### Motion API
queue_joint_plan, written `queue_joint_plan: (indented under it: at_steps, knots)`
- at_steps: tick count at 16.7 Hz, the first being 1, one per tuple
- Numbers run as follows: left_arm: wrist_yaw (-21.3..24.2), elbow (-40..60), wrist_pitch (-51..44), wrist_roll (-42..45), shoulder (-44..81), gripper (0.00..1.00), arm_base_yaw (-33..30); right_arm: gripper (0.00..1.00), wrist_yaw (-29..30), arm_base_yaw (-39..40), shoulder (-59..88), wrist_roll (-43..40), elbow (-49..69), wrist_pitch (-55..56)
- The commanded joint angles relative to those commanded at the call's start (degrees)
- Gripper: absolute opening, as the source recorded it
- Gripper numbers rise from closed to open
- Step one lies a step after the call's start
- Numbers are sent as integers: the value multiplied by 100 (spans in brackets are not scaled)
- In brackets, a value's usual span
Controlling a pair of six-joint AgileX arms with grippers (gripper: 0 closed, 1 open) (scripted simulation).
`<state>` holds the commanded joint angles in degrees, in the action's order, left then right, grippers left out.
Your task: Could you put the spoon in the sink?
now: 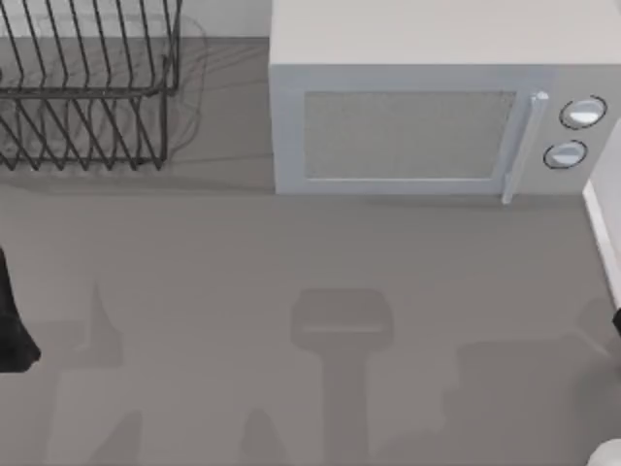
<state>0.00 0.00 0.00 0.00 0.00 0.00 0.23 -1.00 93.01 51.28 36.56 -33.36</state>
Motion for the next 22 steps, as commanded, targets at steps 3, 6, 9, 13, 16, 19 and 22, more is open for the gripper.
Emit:
queue_joint_plan:
  at_steps: [3,6,9,13,16,19,22]
  knots:
    - [0,0,0,0,0,100,0,77,0,0,0,0,0,0]
    - [0,0,0,0,0,100,0,55,0,0,0,0,0,0]
    - [0,0,0,0,0,100,0,32,0,0,0,0,0,0]
    - [0,0,0,0,0,100,0,2,0,0,0,0,0,0]
    - [0,0,0,0,0,100,0,0,0,0,0,0,0,0]
    - [0,0,0,0,0,100,0,0,0,0,0,0,0,0]
    - [0,0,0,0,0,100,0,0,106,16,-389,-41,234,-537]
